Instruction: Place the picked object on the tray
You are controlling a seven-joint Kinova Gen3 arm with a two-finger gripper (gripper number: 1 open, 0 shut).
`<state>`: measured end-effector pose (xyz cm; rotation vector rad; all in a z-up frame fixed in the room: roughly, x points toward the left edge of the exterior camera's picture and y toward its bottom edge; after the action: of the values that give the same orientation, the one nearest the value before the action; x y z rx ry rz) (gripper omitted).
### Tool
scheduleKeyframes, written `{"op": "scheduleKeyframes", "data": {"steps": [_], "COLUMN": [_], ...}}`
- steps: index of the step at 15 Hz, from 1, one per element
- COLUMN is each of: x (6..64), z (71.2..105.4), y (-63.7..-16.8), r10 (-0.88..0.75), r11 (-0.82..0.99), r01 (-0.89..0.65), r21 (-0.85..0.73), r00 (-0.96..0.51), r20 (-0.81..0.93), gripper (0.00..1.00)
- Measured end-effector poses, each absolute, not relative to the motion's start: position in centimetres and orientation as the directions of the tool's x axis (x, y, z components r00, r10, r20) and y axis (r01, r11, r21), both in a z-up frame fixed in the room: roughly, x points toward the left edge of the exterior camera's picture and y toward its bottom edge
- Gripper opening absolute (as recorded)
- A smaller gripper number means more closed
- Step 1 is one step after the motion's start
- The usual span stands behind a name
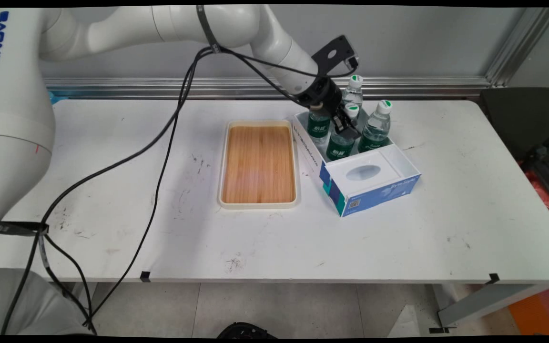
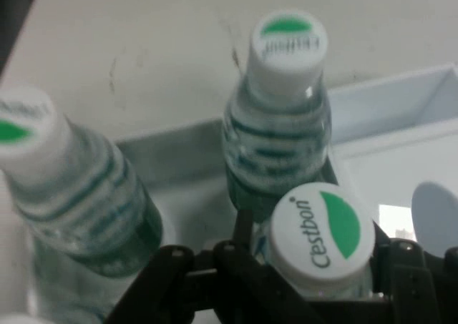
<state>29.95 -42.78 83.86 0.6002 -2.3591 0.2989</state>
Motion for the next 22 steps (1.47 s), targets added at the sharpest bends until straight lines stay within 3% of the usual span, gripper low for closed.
{"op": "scheduleKeyframes", "data": {"steps": [13, 17, 22], "x": [32.9, 35.0, 37.5], "z": [95.2, 96.4, 95.4], "y": [-40.8, -38.5, -35.2], "r10": [-0.287, -0.304, -0.290], "r11": [0.882, 0.880, 0.896], "r01": [-0.461, -0.468, -0.437], "r21": [-0.097, -0.082, -0.079], "r00": [-0.688, -0.687, -0.711], "r20": [0.666, 0.660, 0.640], "gripper": [0.00, 0.00, 0.00]}}
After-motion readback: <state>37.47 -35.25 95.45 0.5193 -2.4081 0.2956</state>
